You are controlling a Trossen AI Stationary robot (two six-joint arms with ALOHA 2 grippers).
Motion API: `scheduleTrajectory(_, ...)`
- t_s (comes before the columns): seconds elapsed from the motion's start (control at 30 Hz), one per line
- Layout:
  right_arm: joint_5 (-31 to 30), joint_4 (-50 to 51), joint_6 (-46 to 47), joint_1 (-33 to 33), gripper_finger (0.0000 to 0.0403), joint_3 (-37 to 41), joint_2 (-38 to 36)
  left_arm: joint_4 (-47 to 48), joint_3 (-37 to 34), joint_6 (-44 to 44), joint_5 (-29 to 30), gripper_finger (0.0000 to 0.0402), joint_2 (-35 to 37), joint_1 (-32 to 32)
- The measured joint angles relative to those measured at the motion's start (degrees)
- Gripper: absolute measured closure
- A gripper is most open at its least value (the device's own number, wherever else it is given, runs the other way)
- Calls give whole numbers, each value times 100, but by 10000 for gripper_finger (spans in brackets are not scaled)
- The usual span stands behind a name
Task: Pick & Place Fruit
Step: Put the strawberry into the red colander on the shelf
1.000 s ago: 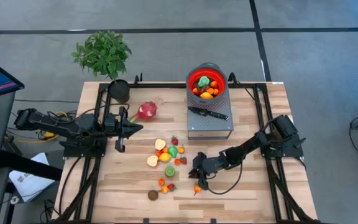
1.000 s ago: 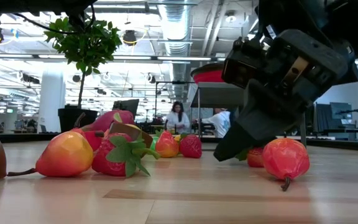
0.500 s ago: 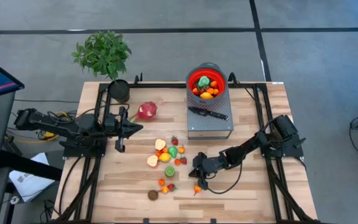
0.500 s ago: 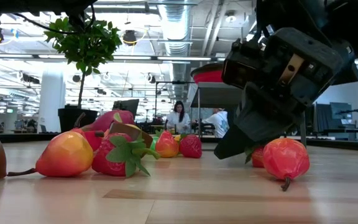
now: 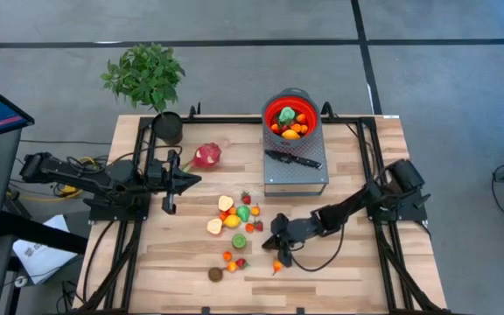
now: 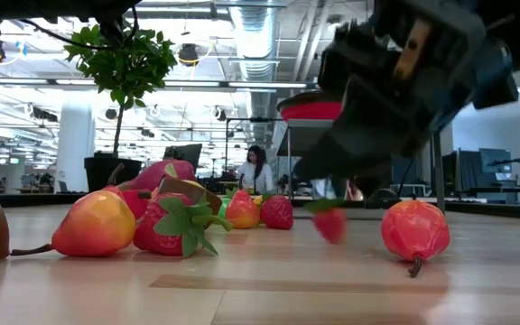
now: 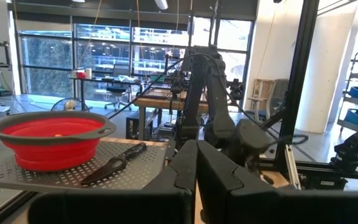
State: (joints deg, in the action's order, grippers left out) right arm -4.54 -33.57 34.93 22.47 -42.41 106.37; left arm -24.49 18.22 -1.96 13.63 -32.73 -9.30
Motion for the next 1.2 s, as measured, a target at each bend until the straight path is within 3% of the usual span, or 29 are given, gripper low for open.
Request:
scheduleTrajectory(0.23,-374,443,-241,-48,403,4,-951,0,0,-2,0,399,-2,0)
scheduleTrajectory(0.4,-1510,626,-897,-96,403,4,-1652,-2,0,-4,0,399,0,0)
scheduleTrajectory(0.47,-1647,630,-1043,-160,403,4,-1854,-2,0,-4,0,399,0,0)
scheduleTrajectory(0.6,-1629,861,-1086,-184,403,4,-2128,-2,0,-5,1,399,-1,0)
scheduleTrajectory(0.73,-1159,1515,-985,-109,403,4,-2349,-2,0,-6,0,399,-1,0)
scheduleTrajectory(1.0,-791,3016,460,236,403,4,-2586,0,0,-7,0,399,-2,0)
scheduleTrajectory(1.2,-732,3043,610,440,403,4,-2347,-2,0,-7,2,399,0,-2)
